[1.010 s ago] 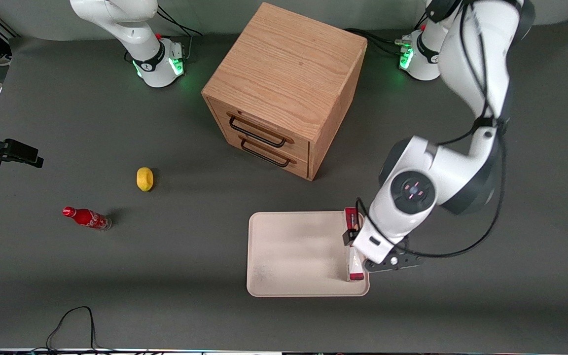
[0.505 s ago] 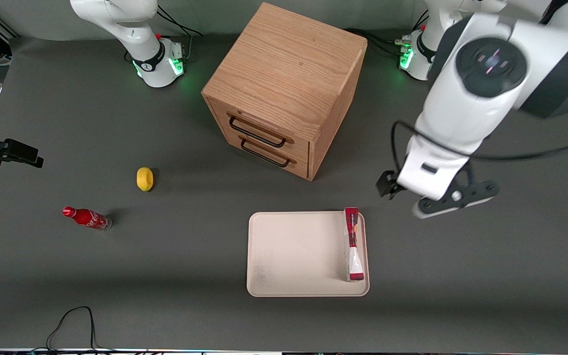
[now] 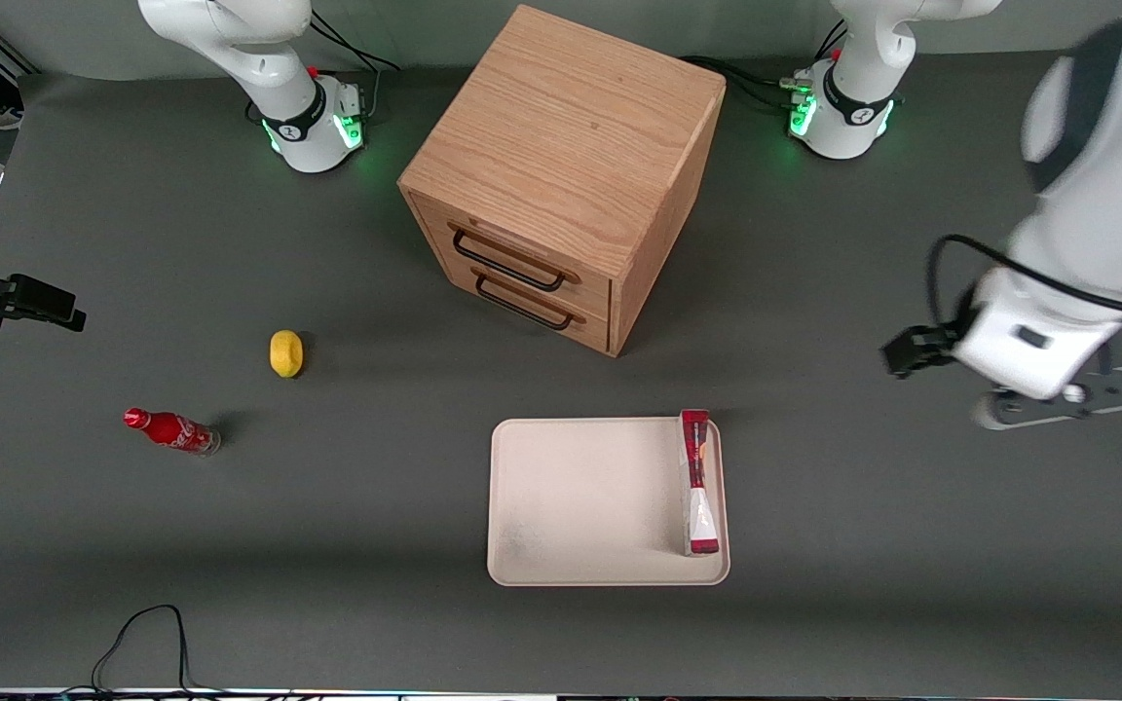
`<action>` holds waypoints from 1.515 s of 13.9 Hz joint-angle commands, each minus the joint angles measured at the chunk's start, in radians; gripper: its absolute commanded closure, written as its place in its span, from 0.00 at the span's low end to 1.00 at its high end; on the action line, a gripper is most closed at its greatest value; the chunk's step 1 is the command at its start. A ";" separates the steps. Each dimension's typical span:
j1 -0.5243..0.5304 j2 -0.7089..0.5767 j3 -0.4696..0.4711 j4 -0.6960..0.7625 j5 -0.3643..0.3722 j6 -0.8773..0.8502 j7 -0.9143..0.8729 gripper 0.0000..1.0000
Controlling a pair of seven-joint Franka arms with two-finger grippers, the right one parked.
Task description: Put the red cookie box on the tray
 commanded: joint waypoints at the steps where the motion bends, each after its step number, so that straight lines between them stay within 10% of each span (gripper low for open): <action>1: 0.081 -0.143 -0.005 -0.228 -0.035 0.121 0.095 0.00; 7: 0.192 -0.220 0.000 -0.339 -0.101 0.170 0.264 0.00; 11: 0.082 -0.247 0.160 -0.352 -0.131 0.172 0.303 0.00; 21: 0.075 -0.267 0.147 -0.327 -0.172 0.083 0.300 0.00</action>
